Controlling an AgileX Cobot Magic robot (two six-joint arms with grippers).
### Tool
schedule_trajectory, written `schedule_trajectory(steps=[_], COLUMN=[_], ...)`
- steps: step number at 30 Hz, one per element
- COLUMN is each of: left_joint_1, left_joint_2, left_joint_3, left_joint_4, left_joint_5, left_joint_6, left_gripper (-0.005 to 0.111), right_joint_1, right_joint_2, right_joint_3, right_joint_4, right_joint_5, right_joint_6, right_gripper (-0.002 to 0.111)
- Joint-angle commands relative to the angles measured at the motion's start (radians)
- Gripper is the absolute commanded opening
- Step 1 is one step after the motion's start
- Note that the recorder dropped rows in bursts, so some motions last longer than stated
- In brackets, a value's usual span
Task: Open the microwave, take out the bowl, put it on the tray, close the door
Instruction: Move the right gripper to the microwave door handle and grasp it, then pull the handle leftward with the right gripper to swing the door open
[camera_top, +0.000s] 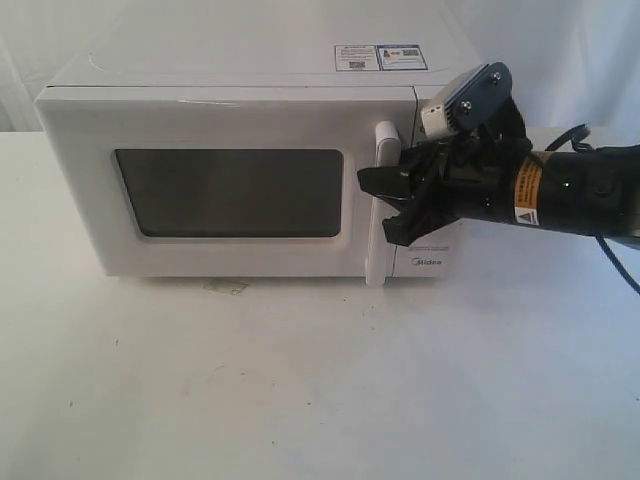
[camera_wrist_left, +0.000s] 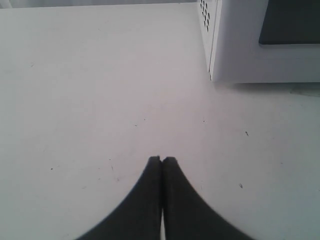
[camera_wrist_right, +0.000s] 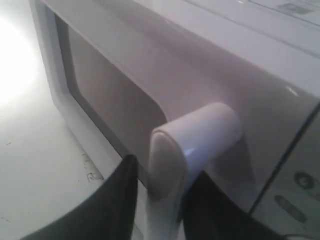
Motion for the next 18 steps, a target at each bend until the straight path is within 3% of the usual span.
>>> schedule_trajectory(steps=[1,12,14,16,18], left_joint_1=[-0.005,-0.005,-0.005,-0.005,-0.005], left_joint_2=[-0.004,-0.004,-0.004,-0.004,-0.004], left_joint_3=[0.004,0.004,0.004,0.004,0.004], left_joint_4=[-0.008,-0.008,-0.008,-0.008,-0.008], left_joint_5=[-0.005,-0.005,-0.005,-0.005,-0.005], left_joint_6=[0.0,0.0,0.0,0.0,0.0], left_gripper=[0.0,0.0,0.0,0.0,0.0], right_joint_1=[0.0,0.0,0.0,0.0,0.0], right_joint_2=[0.002,0.002,0.0,-0.004,-0.004], right_joint_3=[-0.013,-0.013,-0.013,-0.028,-0.033], right_joint_4=[-0.014,-0.067,-0.211,-0.505,-0.575], right_joint_5=[-0.028,-0.03,-0.109,-0.323,-0.309], right_joint_6=[-0.004,-0.006,0.106,0.202,0.241], right_gripper=[0.0,0.0,0.0,0.0,0.0])
